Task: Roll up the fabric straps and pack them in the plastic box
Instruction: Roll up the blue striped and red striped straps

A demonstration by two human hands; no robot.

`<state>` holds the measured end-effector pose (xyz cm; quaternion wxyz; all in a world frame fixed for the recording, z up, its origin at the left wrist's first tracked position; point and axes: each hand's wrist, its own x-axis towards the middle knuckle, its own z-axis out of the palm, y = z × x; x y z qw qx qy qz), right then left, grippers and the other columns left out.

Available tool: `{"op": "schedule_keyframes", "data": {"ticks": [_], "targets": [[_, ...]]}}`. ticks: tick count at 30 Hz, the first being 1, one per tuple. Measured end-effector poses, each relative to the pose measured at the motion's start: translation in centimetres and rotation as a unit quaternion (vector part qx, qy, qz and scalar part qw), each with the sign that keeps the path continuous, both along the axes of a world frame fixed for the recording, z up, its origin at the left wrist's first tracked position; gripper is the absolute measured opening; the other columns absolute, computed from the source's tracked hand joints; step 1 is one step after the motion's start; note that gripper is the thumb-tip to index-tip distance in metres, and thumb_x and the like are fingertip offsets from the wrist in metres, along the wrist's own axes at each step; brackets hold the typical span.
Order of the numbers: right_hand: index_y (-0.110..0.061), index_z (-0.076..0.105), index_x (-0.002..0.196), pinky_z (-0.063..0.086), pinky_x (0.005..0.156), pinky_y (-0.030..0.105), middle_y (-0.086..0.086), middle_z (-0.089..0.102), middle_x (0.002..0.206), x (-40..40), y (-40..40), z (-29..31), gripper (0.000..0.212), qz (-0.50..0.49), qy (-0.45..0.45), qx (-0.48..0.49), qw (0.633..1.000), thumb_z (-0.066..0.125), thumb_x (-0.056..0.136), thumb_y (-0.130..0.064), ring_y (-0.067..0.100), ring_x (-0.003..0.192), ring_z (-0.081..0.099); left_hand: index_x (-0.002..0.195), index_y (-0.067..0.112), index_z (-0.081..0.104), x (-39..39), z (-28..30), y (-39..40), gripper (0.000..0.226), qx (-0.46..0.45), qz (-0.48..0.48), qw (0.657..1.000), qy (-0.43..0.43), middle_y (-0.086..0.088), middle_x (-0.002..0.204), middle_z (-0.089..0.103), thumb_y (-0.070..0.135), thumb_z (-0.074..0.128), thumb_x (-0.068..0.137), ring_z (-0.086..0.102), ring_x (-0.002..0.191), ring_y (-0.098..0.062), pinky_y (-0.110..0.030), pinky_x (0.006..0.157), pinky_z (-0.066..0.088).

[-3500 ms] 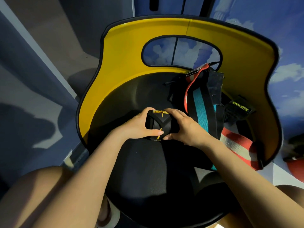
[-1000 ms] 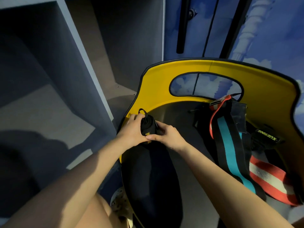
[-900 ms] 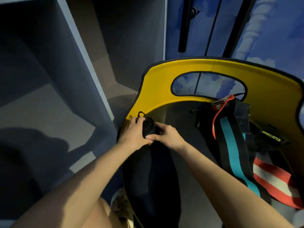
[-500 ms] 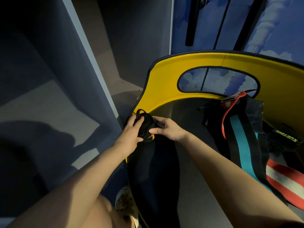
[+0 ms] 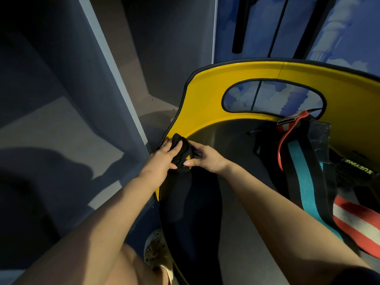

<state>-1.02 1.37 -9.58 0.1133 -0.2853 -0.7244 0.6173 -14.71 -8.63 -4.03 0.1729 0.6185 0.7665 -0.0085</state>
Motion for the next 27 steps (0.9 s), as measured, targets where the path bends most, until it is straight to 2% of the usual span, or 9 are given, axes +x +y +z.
{"op": "schedule_keyframes", "data": {"ticks": [2,6,9,12,15,21,27], "targets": [[-0.013,0.033,0.142,0.037,0.096,0.008,-0.003,0.049,0.13,0.3,-0.3,0.4,0.07,-0.003,-0.011,0.011,1.0,0.069,0.082,-0.01,0.008,0.124,0.043,0.151,0.021,0.003,0.1,0.1,-0.1,0.075,0.003,-0.002,1.0,-0.008,-0.009,0.159,-0.002,0.012,0.052,0.094,0.002,0.147,-0.024,-0.035,0.117,0.01],[-0.012,0.02,0.148,0.026,0.113,0.027,0.004,0.035,0.149,2.0,-0.9,1.0,0.085,-0.045,-0.032,0.039,0.998,0.071,0.081,-0.022,0.016,0.138,0.032,0.15,0.025,0.007,0.2,0.3,-0.8,0.081,0.024,0.008,0.998,-0.061,-0.008,0.159,-0.002,0.015,0.06,0.09,-0.003,0.147,-0.023,-0.035,0.118,0.005],[-0.017,0.021,0.149,0.024,0.117,0.036,0.004,0.029,0.153,4.8,-1.0,1.5,0.086,-0.084,-0.061,0.079,0.991,0.072,0.08,-0.031,0.018,0.141,0.027,0.15,0.03,0.009,1.1,1.2,-0.7,0.082,0.046,0.019,0.996,-0.08,-0.007,0.159,-0.011,0.021,0.062,0.088,-0.006,0.147,-0.024,-0.041,0.117,0.009],[-0.018,0.027,0.147,0.023,0.113,0.025,0.002,0.034,0.151,8.5,-1.2,2.5,0.08,-0.124,-0.09,0.131,0.979,0.069,0.082,-0.035,0.016,0.14,0.031,0.149,0.031,0.015,3.5,2.4,0.2,0.074,0.071,-0.006,0.994,-0.081,-0.005,0.158,-0.016,0.023,0.059,0.09,-0.009,0.146,-0.023,-0.041,0.118,0.01],[-0.019,0.034,0.144,0.024,0.105,0.018,0.001,0.041,0.147,12.3,-1.2,3.7,0.072,-0.162,-0.116,0.174,0.964,0.067,0.083,-0.036,0.014,0.137,0.035,0.149,0.03,0.021,6.7,2.9,1.5,0.067,0.085,-0.042,0.991,-0.095,-0.003,0.159,-0.012,0.025,0.057,0.092,-0.006,0.147,-0.019,-0.039,0.118,0.013],[-0.017,0.049,0.135,0.034,0.102,0.022,0.002,0.056,0.134,19.1,0.3,5.5,0.056,-0.275,-0.165,0.251,0.913,0.067,0.085,-0.035,0.017,0.126,0.049,0.148,0.03,0.025,13.2,2.0,4.3,0.062,0.057,-0.071,0.983,-0.161,0.001,0.159,0.008,0.031,0.054,0.094,0.012,0.146,-0.02,-0.038,0.117,0.018],[-0.008,0.056,0.127,0.04,0.1,0.032,0.011,0.061,0.127,22.9,2.9,5.5,0.046,-0.407,-0.182,0.261,0.856,0.066,0.086,-0.027,0.025,0.119,0.055,0.147,0.025,0.028,18.8,1.2,8.6,0.057,0.044,-0.09,0.968,-0.23,-0.002,0.154,0.027,0.031,0.052,0.095,0.024,0.143,-0.02,-0.035,0.113,0.024]]}}
